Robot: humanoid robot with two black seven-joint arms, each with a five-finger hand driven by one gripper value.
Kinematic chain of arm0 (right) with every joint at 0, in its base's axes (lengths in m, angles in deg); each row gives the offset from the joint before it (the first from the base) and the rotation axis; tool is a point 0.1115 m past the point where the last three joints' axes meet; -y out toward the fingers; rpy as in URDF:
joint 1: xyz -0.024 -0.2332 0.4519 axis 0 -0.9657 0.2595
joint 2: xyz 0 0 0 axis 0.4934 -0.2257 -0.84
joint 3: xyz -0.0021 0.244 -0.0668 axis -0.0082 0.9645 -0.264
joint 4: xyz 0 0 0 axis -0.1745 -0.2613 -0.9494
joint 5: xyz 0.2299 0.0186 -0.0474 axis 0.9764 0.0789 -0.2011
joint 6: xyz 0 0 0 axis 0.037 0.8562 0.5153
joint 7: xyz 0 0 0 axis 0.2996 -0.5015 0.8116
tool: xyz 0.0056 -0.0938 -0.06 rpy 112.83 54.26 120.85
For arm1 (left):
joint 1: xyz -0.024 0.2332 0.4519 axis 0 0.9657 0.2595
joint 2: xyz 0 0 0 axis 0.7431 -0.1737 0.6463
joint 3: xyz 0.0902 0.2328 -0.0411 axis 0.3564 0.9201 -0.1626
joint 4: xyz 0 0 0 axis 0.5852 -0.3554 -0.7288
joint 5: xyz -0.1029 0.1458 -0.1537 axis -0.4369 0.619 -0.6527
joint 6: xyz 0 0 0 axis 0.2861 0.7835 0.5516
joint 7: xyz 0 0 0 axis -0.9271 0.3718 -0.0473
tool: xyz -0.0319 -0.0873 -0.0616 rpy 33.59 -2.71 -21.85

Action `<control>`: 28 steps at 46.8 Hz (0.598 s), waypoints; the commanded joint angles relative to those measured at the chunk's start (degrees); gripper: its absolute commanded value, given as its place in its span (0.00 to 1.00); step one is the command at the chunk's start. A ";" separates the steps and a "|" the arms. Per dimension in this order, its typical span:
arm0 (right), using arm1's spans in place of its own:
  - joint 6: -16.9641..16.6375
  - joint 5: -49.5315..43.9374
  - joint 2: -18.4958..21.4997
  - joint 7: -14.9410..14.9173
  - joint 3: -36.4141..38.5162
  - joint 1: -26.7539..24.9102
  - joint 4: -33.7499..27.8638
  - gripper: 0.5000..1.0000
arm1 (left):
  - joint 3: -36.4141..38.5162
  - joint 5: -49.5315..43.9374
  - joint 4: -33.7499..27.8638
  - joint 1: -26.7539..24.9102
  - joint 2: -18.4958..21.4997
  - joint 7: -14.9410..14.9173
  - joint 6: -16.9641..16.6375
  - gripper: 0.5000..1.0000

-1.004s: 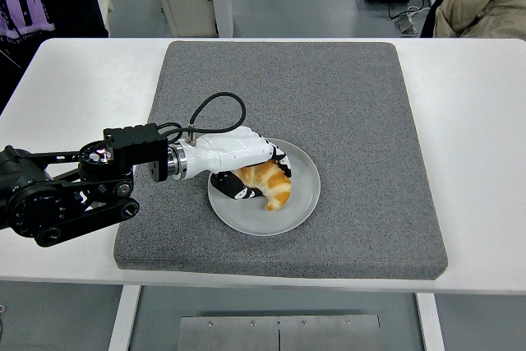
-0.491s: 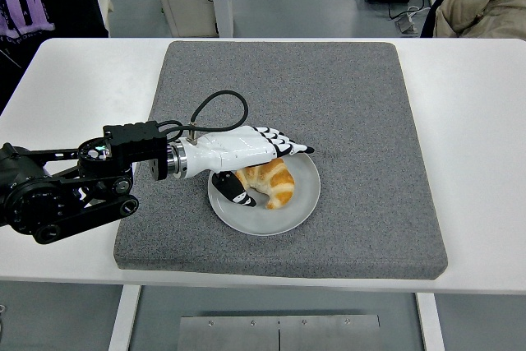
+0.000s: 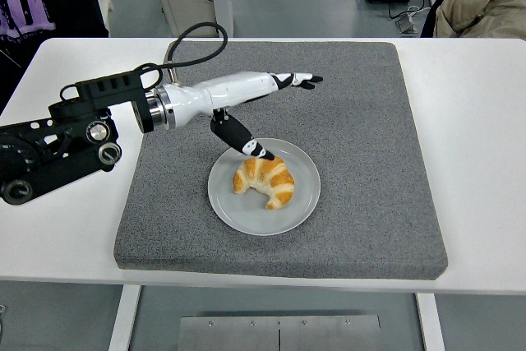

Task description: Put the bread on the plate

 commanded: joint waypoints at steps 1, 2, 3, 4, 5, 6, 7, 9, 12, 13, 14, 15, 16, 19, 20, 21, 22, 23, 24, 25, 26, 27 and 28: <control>0.08 0.00 0.00 0.00 0.00 0.00 0.00 1.00 | -2.12 -2.89 0.06 0.35 0.29 -0.16 0.31 0.97; -0.01 0.00 0.00 0.00 0.00 0.00 0.00 1.00 | -2.30 -3.24 0.06 0.44 0.30 -0.25 0.31 0.97; 0.08 0.00 0.00 0.00 0.00 0.00 0.00 1.00 | -2.39 -3.59 0.06 0.62 0.38 -0.34 0.31 0.97; 0.08 0.00 0.00 0.00 0.00 0.00 0.00 1.00 | -2.48 -3.94 0.06 0.70 0.38 -0.34 0.31 0.97; -0.01 0.00 0.00 0.00 0.00 0.00 0.00 1.00 | -2.48 -4.38 0.06 0.88 0.38 -0.34 0.31 0.97; 0.08 0.00 0.00 0.00 0.00 0.00 0.00 1.00 | -2.48 -4.91 0.06 1.06 0.38 -0.34 0.31 0.97; -0.01 0.00 0.00 0.00 0.00 0.00 0.00 1.00 | -2.48 -5.35 0.06 1.32 0.38 -0.34 0.31 0.97; -0.01 0.00 0.00 0.00 0.00 0.00 0.00 1.00 | -2.48 -6.40 0.06 1.67 0.38 -0.34 0.31 0.97; 0.08 0.00 0.00 0.00 0.00 0.00 0.00 1.00 | -2.83 -8.51 0.15 2.02 0.38 -0.34 0.05 0.97; -0.01 0.00 0.00 0.00 0.00 0.00 0.00 1.00 | -3.09 -9.39 0.24 2.11 0.38 -0.34 -0.13 0.97; -0.01 0.09 0.00 0.00 0.00 0.00 0.00 1.00 | -3.44 -10.53 0.41 2.11 0.38 -0.34 -0.39 0.97; -0.01 0.00 0.00 0.00 0.00 0.00 0.00 1.00 | -3.79 -12.02 0.59 2.29 0.30 -0.34 -0.83 0.97; -0.01 0.00 0.00 0.00 0.00 0.00 0.00 1.00 | -4.32 -13.68 0.77 2.64 0.21 -0.34 -1.27 0.97; -0.01 0.00 0.00 0.00 0.00 0.00 0.00 1.00 | -4.94 -19.57 1.56 3.43 -0.41 -0.51 -2.58 0.97; -0.01 0.00 0.00 0.00 0.00 0.00 0.00 1.00 | -4.94 -21.16 1.73 3.52 -0.49 -0.60 -2.85 0.97; -0.01 0.00 0.00 0.00 0.00 0.00 0.00 1.00 | -4.94 -22.56 1.82 3.52 -0.50 -0.60 -2.94 0.97; 0.08 0.09 0.00 0.00 0.00 0.00 0.00 1.00 | -5.11 -23.80 1.82 3.61 -0.58 -0.60 -3.11 0.97; -0.01 0.00 0.00 0.00 0.00 0.00 0.00 1.00 | -5.20 -24.77 1.91 3.61 -0.58 -0.60 -3.20 0.97; -0.01 0.00 0.00 0.00 0.00 0.00 0.00 1.00 | -5.29 -25.47 2.00 3.61 -0.58 -0.60 -3.38 0.97; 0.08 0.00 0.00 0.00 0.00 0.00 0.00 1.00 | -5.29 -25.91 2.09 3.61 -0.67 -0.60 -3.64 0.97; 0.08 0.00 0.00 0.00 0.00 0.00 0.00 1.00 | -5.38 -26.35 2.09 3.61 -0.76 -0.60 -3.99 0.97; -0.01 0.00 0.00 0.00 0.00 0.00 0.00 1.00 | -5.38 -26.71 2.09 3.61 -0.76 -0.52 -4.43 0.97; -0.01 0.00 0.00 0.00 0.00 0.00 0.00 1.00 | -5.38 -26.97 2.17 3.69 -0.85 -0.51 -5.04 0.97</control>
